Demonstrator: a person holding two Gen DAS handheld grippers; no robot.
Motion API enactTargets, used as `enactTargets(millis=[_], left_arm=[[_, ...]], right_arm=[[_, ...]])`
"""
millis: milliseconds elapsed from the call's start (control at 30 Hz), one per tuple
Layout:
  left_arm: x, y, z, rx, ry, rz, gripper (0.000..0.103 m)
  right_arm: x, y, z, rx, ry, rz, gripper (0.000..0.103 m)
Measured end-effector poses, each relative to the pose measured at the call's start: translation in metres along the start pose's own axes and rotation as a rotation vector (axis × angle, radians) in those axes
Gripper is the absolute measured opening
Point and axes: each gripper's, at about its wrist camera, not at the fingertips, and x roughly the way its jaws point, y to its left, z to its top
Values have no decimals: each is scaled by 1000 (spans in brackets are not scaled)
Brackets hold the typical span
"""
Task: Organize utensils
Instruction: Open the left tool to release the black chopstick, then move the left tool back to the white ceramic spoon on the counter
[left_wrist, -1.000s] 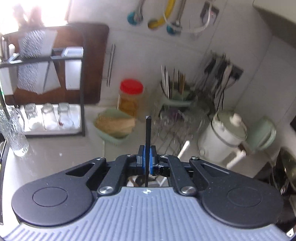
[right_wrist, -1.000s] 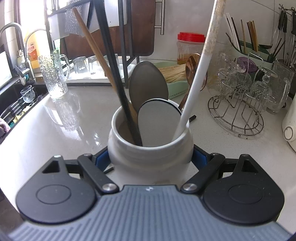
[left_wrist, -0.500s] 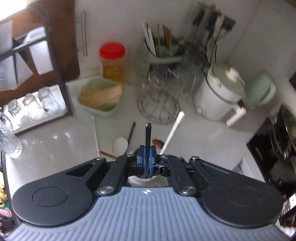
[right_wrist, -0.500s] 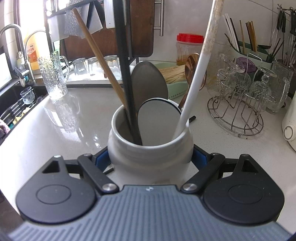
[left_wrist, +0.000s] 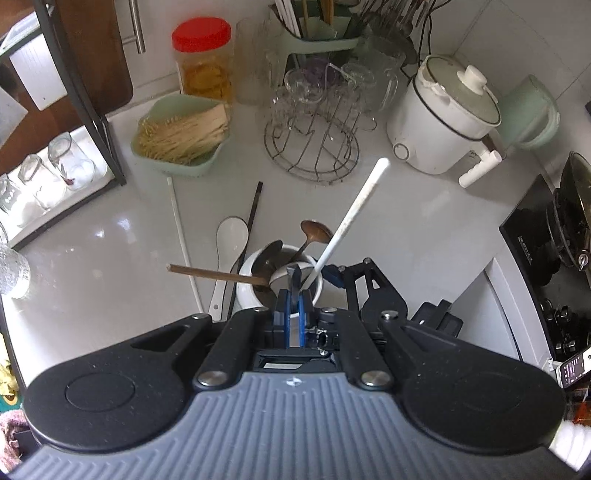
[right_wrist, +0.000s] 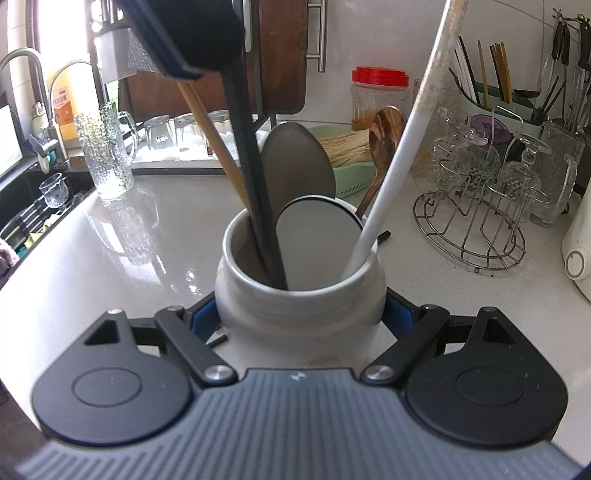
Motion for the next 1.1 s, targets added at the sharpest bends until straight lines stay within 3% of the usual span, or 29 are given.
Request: enactTargets(millis=[367, 433, 567, 700, 1033, 1100], left_arm=[[3, 0, -2, -23, -9, -23, 6], [-1, 2, -4, -43, -27, -30, 11], [-12, 1, -8, -68, -81, -27, 35], [-25, 0, -14, -93, -139, -8, 45], [-67, 1, -27, -85, -339, 48, 55], [-76, 5, -32, -93, -388, 74, 61]], right_arm=[[-1, -2, -1, -5, -4, 7, 91], [-1, -2, -1, -6, -5, 7, 91], [-1, -1, -2, -7, -10, 7, 91], [-2, -1, -2, -10, -13, 7, 91], [-1, -1, -1, -9, -10, 8, 91], [0, -1, -1, -7, -11, 7, 91]])
